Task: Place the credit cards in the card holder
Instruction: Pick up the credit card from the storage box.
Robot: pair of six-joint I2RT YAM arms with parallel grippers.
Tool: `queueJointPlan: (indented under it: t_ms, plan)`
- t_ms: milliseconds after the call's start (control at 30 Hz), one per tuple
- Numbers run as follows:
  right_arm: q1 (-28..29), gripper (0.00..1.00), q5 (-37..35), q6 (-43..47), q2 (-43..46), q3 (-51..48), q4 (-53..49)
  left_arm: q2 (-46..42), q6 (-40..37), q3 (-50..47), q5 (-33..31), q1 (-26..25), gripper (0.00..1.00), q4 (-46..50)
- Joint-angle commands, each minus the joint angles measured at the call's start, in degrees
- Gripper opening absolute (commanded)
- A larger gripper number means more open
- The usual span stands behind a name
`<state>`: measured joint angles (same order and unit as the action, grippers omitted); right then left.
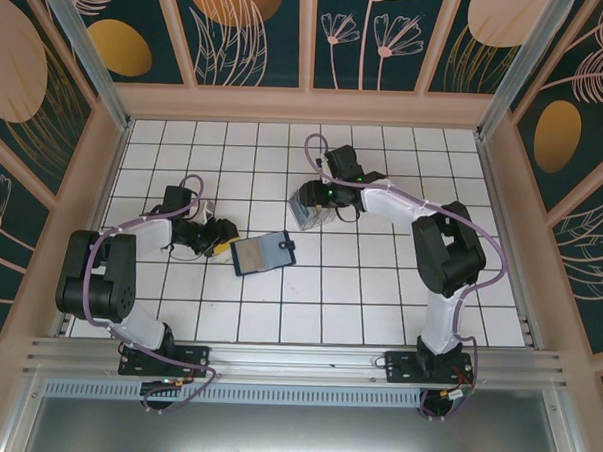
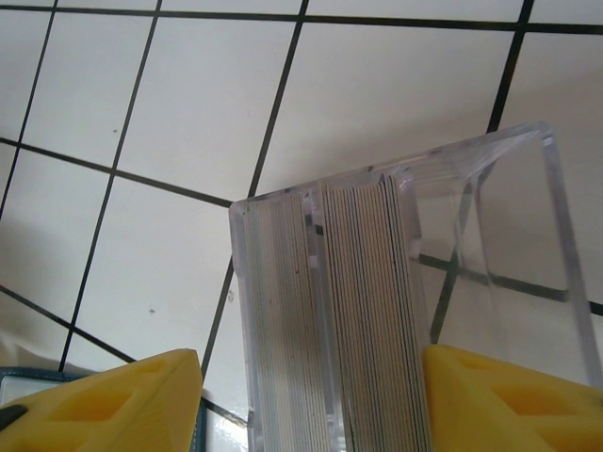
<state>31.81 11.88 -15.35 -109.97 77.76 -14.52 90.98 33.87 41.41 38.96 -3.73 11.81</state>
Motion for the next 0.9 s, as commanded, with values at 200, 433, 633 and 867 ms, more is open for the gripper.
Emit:
queueJointPlan:
  t_ms: [200, 433, 633, 867]
  plan:
    - [-0.10, 0.57, 5.17, 1.97, 0.14, 1.25, 0.09, 0.28, -1.16, -0.30, -1.01, 0.27, 0.50, 0.96]
    - [-0.17, 0.48, 7.90, 1.87, 1.10, 0.61, 1.34, 0.24, -1.52, -0.46, -1.09, 0.30, 0.50, 1.44]
    - [-0.10, 0.39, 8.95, 1.16, 1.96, -0.15, 2.24, 0.13, -1.68, -0.84, -1.16, 0.29, 0.50, 1.22]
    - [-0.16, 0.20, 8.58, 0.59, 1.67, -0.45, 2.36, 0.24, -1.92, -0.65, -1.12, 0.31, 0.50, 1.53]
